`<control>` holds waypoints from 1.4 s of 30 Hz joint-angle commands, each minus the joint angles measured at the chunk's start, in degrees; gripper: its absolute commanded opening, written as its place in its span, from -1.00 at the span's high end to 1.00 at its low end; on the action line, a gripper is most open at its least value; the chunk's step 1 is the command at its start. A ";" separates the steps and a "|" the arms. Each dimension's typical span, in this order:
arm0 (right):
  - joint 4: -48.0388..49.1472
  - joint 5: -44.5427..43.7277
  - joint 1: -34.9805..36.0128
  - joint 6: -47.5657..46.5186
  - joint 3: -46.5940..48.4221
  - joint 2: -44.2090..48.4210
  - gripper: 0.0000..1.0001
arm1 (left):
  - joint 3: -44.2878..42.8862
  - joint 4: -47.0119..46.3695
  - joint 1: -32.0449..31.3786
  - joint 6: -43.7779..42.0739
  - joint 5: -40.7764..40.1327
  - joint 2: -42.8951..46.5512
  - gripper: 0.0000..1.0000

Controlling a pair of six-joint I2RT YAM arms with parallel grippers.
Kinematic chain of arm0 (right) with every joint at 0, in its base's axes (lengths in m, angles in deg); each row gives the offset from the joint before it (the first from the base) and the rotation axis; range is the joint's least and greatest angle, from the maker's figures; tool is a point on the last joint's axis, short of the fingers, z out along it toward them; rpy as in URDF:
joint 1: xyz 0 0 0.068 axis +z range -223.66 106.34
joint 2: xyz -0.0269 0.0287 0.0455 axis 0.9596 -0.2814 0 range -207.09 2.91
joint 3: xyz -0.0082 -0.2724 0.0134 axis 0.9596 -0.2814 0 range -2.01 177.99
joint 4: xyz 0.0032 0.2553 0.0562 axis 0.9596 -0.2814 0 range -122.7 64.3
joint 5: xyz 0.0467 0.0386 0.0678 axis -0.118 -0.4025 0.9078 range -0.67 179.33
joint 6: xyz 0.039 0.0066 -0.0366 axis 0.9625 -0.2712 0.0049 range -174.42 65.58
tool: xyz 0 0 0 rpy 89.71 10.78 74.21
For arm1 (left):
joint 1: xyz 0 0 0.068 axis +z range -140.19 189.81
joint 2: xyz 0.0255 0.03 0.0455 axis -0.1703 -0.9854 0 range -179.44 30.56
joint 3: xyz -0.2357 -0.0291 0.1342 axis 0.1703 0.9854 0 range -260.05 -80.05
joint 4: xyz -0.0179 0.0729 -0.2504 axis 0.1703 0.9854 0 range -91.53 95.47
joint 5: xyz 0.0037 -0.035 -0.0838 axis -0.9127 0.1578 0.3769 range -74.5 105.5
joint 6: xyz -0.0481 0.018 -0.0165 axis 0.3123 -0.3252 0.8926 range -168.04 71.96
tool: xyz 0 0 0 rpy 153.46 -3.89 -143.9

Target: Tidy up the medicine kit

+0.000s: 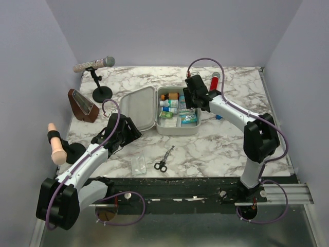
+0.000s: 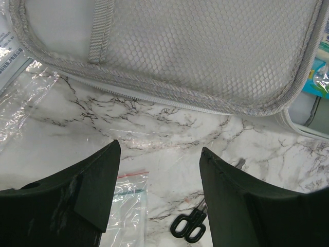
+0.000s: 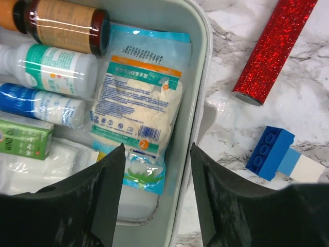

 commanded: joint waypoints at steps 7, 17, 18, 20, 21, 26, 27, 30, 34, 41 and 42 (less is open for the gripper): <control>2.31 10.14 1.59 -0.68 -3.98 4.97 0.57 | -0.71 -1.31 0.02 -0.15 1.32 -0.48 -0.45; 0.73 8.57 1.50 1.61 -2.50 -4.87 0.88 | -1.50 0.18 0.02 -0.33 1.32 1.10 -0.44; 0.56 8.04 1.24 1.87 -1.88 -5.92 0.88 | -1.77 0.44 0.02 -0.59 1.32 1.54 -0.45; 0.38 7.16 0.80 2.57 -0.65 -7.42 0.86 | -2.12 1.23 0.02 -1.21 1.32 2.68 -0.44; 0.47 6.90 0.45 2.83 -0.30 -7.78 0.85 | -2.29 1.76 0.02 -1.56 1.32 3.29 -0.45; 7.21 7.77 0.71 2.22 -5.72 0.45 0.45 | -2.38 3.95 -0.95 -4.02 3.00 7.51 -0.47; 9.41 8.21 0.97 1.87 -8.18 3.70 0.31 | -2.38 4.65 -1.56 -4.28 1.95 8.39 -0.49; 11.19 8.04 1.93 2.31 -12.15 10.75 0.07 | -2.82 6.94 -4.02 -4.81 -1.75 9.80 -0.57; 9.96 7.42 5.27 2.13 -16.89 19.36 0.02 | -4.66 10.98 -9.63 -4.11 -7.71 10.33 -0.60; 11.80 10.23 17.82 4.50 -31.47 30.44 0.01 | -0.99 17.75 -16.24 5.11 -13.79 13.31 -0.61; 12.50 10.32 19.59 5.46 -33.32 31.32 0.01 | -0.02 17.93 -16.59 5.90 -13.88 14.10 -0.60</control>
